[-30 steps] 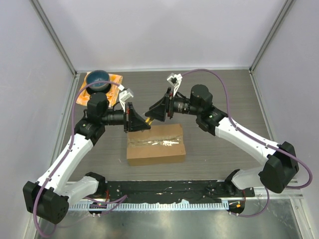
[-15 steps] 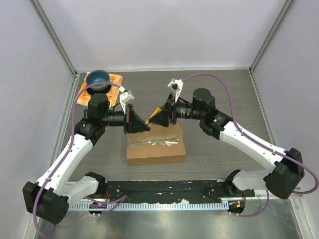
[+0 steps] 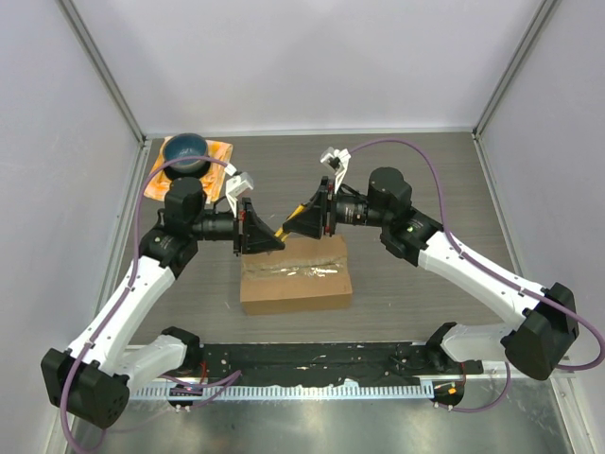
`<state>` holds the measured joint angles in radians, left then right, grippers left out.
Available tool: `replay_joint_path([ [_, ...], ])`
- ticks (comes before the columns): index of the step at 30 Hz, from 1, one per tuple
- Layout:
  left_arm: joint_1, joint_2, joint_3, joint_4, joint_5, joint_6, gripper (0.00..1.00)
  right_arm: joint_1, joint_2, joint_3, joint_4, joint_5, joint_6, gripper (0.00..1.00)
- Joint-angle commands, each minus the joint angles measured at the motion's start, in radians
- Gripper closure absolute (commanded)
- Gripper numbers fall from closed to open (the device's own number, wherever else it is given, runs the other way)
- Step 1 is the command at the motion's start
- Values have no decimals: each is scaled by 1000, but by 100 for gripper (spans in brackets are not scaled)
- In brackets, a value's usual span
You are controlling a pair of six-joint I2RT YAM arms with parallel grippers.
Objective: Unpack the express box
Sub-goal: Pick up the knife from the center of the board.
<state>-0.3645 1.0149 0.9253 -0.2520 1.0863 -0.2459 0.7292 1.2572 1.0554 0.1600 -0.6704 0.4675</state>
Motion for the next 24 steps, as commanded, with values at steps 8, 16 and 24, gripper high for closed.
replay_joint_path([
  [8,-2,-10,44,8,-9,-35,86,13,5,11,70,-46,14,84],
  [16,-1,1,161,-466,-182,406,0,10,1,80,-230,239,-167,99],
  [24,-2,-67,78,-808,-420,879,0,-4,48,117,-378,667,-280,99],
])
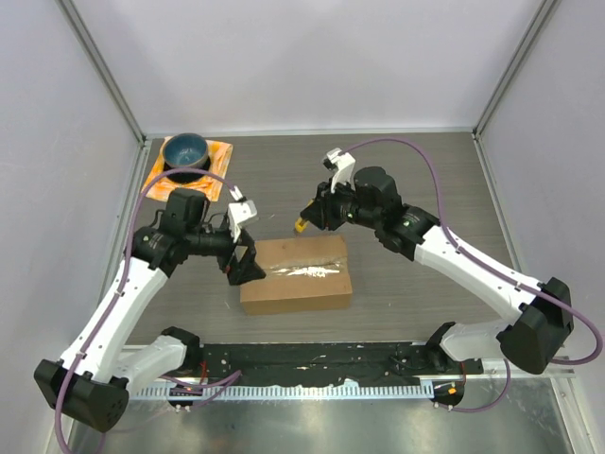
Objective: Unpack the express box
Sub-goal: Pick up the knife from the center of the board, then adjust the express box at the center of the board.
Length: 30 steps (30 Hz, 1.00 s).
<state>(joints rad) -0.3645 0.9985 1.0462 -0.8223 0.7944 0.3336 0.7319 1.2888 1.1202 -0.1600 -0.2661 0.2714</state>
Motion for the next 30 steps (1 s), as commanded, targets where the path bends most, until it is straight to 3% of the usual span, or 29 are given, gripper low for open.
replay_joint_path([
  [1,-4,-63,-55,-268,-145,332,0,-6,20,52,-53,315,-96,99],
  [5,-40,-132,-124,-291,-208,467,0,-8,27,30,23,456,-121,99],
  [10,-144,-187,-210,-256,-288,487,0,-9,61,0,103,530,-129,99],
  [19,-252,-155,-342,78,-535,366,0,-9,124,-65,143,545,-146,99],
  [30,-257,-86,-397,299,-782,441,0,23,67,-201,116,534,-110,99],
])
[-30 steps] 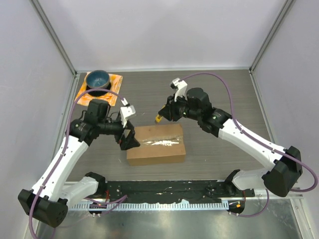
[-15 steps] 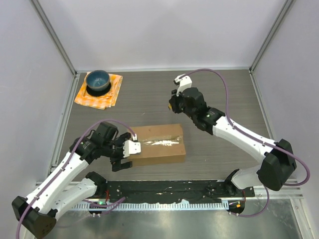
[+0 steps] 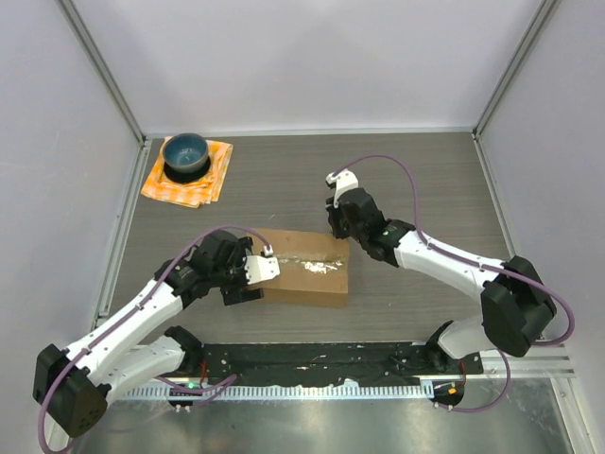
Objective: Unpack the express box
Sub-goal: Adjust the express box at the center of the board.
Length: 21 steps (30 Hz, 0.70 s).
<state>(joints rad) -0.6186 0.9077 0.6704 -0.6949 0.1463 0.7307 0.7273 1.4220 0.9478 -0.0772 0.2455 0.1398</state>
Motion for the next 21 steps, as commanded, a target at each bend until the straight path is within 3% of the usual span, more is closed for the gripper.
replay_joint_path([
  [1,0,13,-23,188,-174,42,0,44,-74,-37,33,32,23,99],
  [10,57,156,109,143,-149,-109,0,153,-221,-118,-42,129,81,99],
  [13,85,249,239,60,-76,-181,0,179,-294,-155,-70,146,121,99],
  [21,103,332,363,-14,100,-300,0,204,-386,-202,-163,213,172,99],
])
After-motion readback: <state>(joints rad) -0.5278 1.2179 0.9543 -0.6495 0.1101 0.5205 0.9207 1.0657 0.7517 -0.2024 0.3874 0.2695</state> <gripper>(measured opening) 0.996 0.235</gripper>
